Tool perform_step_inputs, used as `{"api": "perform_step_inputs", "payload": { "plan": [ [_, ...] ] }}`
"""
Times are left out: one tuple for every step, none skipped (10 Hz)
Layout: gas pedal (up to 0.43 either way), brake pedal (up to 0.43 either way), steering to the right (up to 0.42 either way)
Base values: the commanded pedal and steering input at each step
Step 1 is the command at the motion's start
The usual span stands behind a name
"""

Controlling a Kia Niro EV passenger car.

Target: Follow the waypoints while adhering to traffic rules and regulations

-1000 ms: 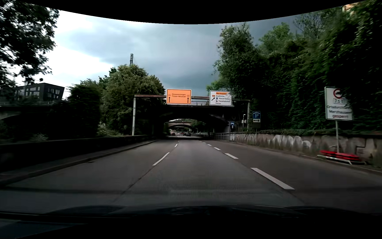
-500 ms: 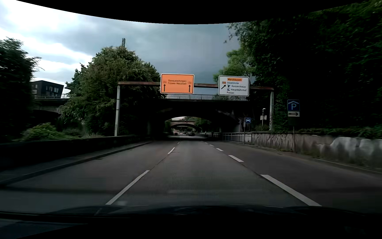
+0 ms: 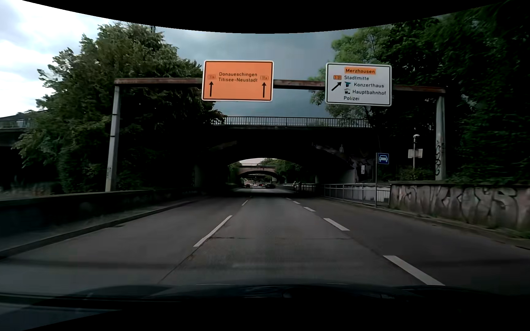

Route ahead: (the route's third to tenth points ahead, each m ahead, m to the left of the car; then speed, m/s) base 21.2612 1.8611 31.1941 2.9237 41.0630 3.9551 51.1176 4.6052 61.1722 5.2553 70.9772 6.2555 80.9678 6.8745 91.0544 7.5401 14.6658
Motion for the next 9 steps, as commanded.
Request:
{"api": "perform_step_inputs", "payload": {
  "plan": [
    [0.098,0.000,-0.012],
    [0.098,0.000,-0.011],
    [0.098,0.000,-0.012],
    [0.098,0.000,-0.012],
    [0.098,0.000,-0.011],
    [0.098,0.000,-0.010],
    [0.098,0.000,-0.010],
    [0.098,0.000,-0.009],
    [0.098,0.000,-0.009]
  ]
}}
